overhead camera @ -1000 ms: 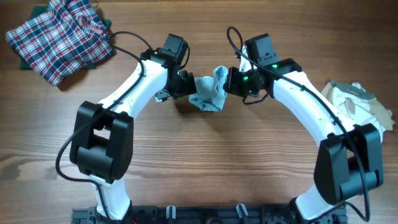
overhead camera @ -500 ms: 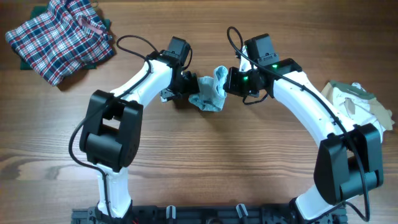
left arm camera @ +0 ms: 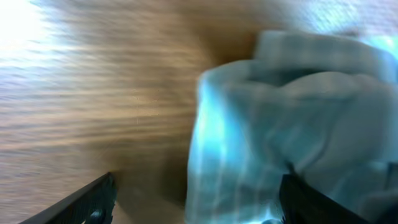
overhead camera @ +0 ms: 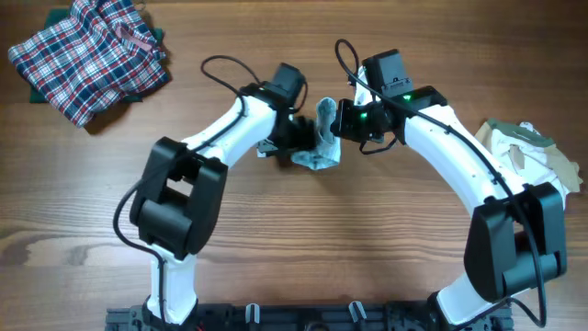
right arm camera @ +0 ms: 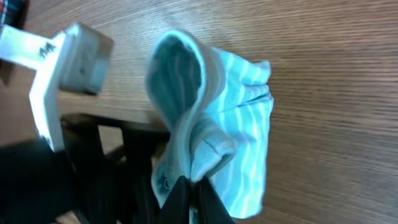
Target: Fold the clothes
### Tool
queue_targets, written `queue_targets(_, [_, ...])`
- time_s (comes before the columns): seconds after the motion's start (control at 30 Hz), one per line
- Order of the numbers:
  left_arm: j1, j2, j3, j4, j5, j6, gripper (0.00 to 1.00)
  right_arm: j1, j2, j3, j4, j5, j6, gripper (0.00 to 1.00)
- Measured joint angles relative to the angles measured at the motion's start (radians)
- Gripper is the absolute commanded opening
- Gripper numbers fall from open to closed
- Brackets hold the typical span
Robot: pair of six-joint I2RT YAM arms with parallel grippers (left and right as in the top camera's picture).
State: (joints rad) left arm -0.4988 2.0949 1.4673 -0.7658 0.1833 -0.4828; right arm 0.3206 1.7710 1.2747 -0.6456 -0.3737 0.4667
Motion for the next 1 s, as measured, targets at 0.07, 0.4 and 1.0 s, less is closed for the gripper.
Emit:
queue_targets(0.07, [-0.023,0.0,0.0,0.0,0.003,0.0,0.85,-0.013,0.0,0.0,0.0,0.0,0.0,0.04])
queue_targets(0.4, [-0.076,0.0,0.001,0.0,0.006,0.0,0.86,-0.039,0.0,0.0,-0.019,0.0,-0.027,0.04])
queue_targets(1.0, [-0.046,-0.061,0.003,-0.133,-0.057,0.0,0.99,-0.039,0.0,0.0,-0.093,-0.023,-0.095,0.04])
